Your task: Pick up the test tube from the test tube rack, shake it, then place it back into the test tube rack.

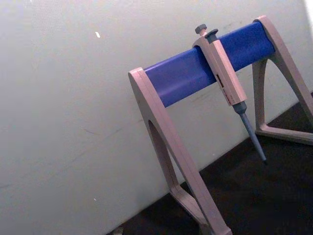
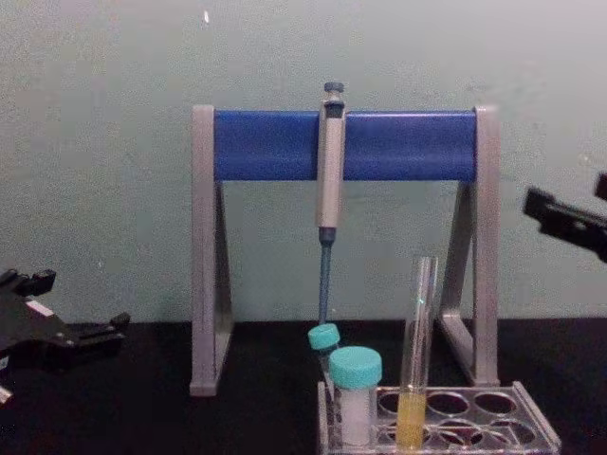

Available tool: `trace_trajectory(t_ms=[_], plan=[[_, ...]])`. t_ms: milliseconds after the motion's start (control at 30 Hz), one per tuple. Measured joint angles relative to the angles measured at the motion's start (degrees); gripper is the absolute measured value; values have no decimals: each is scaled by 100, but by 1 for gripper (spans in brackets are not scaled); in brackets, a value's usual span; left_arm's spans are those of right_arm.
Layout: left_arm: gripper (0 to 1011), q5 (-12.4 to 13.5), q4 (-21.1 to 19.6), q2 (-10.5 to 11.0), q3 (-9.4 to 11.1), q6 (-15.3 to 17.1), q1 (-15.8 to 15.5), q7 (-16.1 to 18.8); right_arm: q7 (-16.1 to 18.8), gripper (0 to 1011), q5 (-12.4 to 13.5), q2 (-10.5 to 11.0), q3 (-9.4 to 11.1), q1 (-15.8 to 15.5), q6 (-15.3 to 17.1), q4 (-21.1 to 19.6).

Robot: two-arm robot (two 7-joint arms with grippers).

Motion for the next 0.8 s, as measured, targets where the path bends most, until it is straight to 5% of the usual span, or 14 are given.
trace_trajectory(t_ms=[367,800], plan=[[1001,0,0,0,0,0,0,0,-838,1000,-699,-339,106,-278,252,511],[1002,0,0,0,0,0,0,0,-812,1000,-917,-644,66,-148,491,1357]])
